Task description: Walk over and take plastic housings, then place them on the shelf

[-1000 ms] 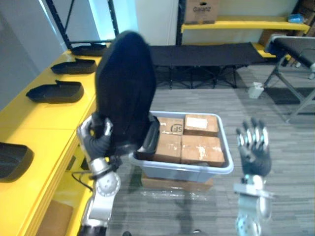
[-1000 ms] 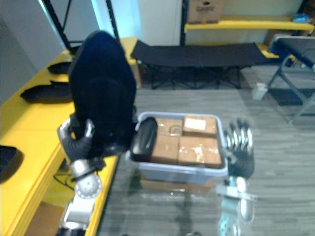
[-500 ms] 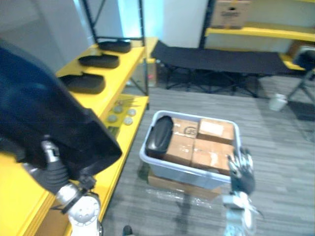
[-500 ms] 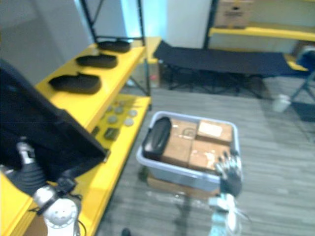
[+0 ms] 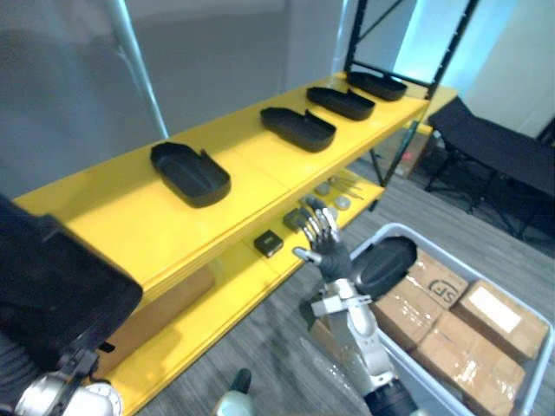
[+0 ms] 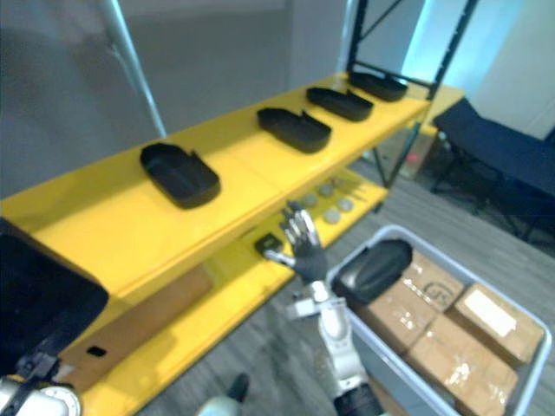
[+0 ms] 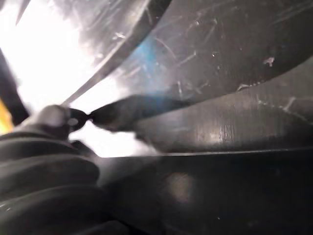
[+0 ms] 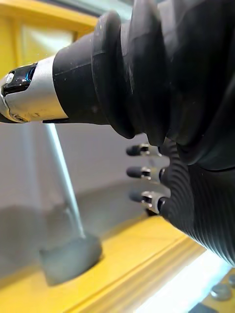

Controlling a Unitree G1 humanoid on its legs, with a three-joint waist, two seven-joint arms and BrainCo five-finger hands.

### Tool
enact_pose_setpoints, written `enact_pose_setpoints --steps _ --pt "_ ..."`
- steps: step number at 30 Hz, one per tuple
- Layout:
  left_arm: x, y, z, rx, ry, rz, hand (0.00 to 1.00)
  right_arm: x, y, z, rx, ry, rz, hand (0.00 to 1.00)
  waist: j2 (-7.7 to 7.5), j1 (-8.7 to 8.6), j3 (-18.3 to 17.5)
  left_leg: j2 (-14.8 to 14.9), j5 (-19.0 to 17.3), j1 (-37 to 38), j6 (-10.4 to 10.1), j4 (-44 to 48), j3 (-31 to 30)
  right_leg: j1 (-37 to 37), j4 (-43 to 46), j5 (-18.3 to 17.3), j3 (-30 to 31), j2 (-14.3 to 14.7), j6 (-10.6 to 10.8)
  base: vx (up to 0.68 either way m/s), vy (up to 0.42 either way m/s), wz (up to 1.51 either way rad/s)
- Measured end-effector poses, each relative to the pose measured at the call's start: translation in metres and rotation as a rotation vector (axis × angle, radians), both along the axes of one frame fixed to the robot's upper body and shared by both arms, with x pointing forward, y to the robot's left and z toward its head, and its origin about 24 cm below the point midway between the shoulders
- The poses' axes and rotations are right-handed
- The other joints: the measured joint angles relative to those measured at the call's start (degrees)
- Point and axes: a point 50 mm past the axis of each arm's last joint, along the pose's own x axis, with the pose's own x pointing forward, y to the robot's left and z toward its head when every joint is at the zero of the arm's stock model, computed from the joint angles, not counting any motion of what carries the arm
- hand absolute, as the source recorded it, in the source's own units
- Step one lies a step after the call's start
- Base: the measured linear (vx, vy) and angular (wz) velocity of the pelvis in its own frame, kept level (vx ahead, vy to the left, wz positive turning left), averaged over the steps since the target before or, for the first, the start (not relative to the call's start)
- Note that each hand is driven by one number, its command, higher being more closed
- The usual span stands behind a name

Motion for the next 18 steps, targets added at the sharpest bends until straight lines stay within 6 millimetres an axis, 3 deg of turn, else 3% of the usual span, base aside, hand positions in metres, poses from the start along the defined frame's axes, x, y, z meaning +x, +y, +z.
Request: enact_pose_setpoints --steps 3,5,6,8,13,15,17,18 --pt "-0.003 0.000 -0.001 -0.003 0.011 0.006 1.00 0.001 -0.003 -0.003 -0.029 0.020 0.016 0.00 0.21 -0.04 0.36 1.47 -0.06 0.50 -0.07 0.24 2.39 -1.65 0.53 -0.11 2.65 0.44 -0.09 -0.07 -0.004 -0.47" --pt "0.002 -0.001 -0.002 -0.014 0.021 -0.026 1.00 0.000 -0.007 -0.008 -0.067 0.045 0.040 0.00 -0.24 -1.74 0.80 2.20 0.36 0.34 0.49 0.27 3.55 -1.19 0.39 0.21 2.14 1.22 0.42 -0.06 -0.037 -0.01" --pt "0.003 -0.001 -0.002 -0.015 0.021 -0.032 1.00 0.000 -0.008 -0.008 -0.070 0.047 0.038 0.00 -0.31 -1.76 0.89 2.27 0.49 0.33 0.69 0.27 4.13 -1.04 0.24 0.24 1.95 1.27 0.48 -0.03 -0.022 0.36" --pt "0.019 -0.004 0.000 -0.041 -0.019 -0.118 1.00 -0.005 -0.024 -0.011 -0.070 0.066 -0.013 0.00 -0.35 -3.21 1.84 2.27 2.34 -1.40 3.07 0.27 8.65 0.73 0.27 0.56 -2.84 1.16 1.13 -0.02 0.011 0.96" --pt "0.032 -0.010 0.004 -0.057 -0.058 -0.231 1.00 -0.004 -0.033 -0.009 -0.108 0.054 -0.055 0.00 0.44 -3.10 4.83 0.13 2.91 -1.66 2.82 0.23 8.12 1.84 3.26 -1.72 -5.29 -1.09 1.14 -0.03 0.069 0.44" --pt "0.041 -0.018 0.009 -0.032 -0.088 -0.311 1.00 -0.005 -0.036 -0.008 -0.101 0.047 -0.069 0.00 0.80 -3.47 5.11 -0.46 3.00 -1.65 3.13 0.23 7.96 0.94 5.75 -4.26 -2.59 -1.65 0.15 -0.03 0.031 0.26" --pt "0.053 -0.027 0.017 0.006 -0.129 -0.410 1.00 -0.006 -0.041 -0.002 -0.091 0.025 -0.092 0.00 1.12 -4.89 5.81 -1.37 3.36 -1.63 3.56 0.16 5.89 0.19 7.81 -7.54 3.23 -0.61 -1.54 -0.07 -0.030 0.56" --pt "0.063 -0.036 0.023 0.038 -0.144 -0.505 1.00 -0.008 -0.048 0.000 -0.086 0.013 -0.118 0.00 0.98 -6.44 5.81 -2.44 3.75 -2.14 3.86 0.02 3.97 -0.14 8.95 -9.50 7.83 -0.13 -3.08 -0.09 -0.060 0.95"
